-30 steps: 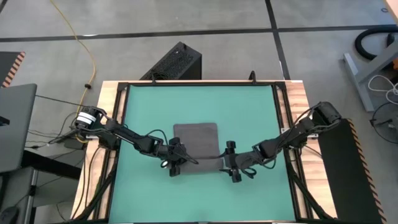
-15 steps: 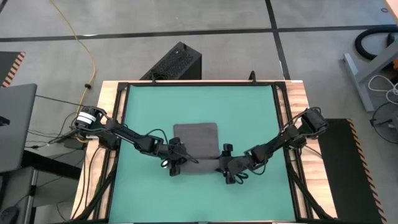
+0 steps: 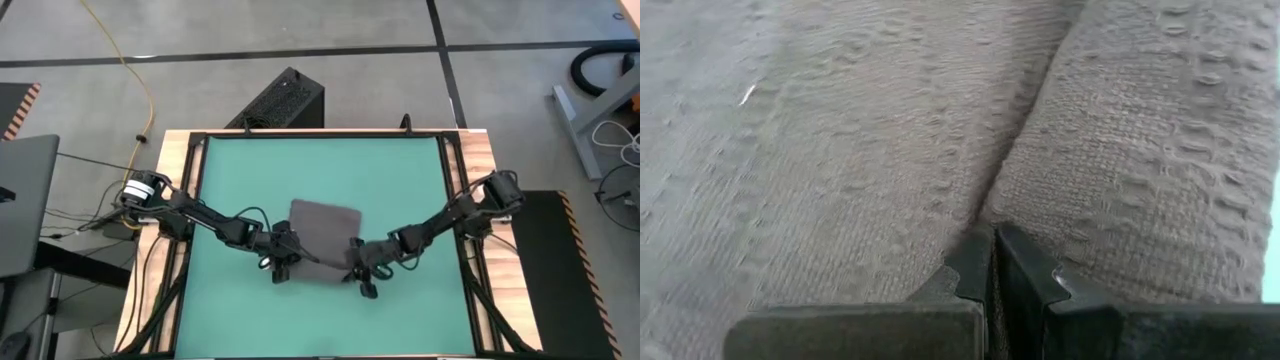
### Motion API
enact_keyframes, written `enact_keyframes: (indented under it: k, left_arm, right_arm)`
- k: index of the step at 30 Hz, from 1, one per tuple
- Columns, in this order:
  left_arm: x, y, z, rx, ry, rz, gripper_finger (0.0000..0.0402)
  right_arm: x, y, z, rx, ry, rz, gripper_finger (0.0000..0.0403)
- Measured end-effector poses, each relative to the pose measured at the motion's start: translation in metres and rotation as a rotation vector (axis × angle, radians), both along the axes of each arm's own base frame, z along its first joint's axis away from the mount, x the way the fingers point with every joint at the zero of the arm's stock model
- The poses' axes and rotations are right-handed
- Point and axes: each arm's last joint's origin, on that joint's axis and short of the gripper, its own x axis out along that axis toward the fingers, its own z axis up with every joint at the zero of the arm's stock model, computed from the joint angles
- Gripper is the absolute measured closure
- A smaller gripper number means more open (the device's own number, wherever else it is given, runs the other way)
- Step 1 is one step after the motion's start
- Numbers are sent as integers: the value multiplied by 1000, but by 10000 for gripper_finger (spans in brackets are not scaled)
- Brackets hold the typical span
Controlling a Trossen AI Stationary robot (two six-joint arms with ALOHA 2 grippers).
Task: Roll towel into tight, uniform cylinder
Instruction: Roll the gray towel
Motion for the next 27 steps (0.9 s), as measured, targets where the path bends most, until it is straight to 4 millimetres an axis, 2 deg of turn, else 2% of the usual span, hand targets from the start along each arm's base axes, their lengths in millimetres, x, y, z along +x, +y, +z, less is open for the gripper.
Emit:
enact_keyframes:
  k: [3,6,12,17,21,27]
  left_arm:
    - [-1,1,7,2,-18,-8,401]
    - [-4,3,22,21,-69,-14,401]
    - [-10,8,59,112,-216,17,401]
    - [-15,8,75,98,-279,17,401]
    - [-18,8,75,89,-244,41,401]
    - [-28,11,59,3,-45,120,391]
  right_arm:
    - [4,-11,-1,116,43,-5,366]
    - [6,-18,-10,161,103,-65,368]
    - [13,-20,-32,218,157,-133,367]
    - [17,-25,-42,282,164,-167,368]
    - [17,-29,-43,308,189,-182,368]
    - [18,-30,-40,314,179,-179,368]
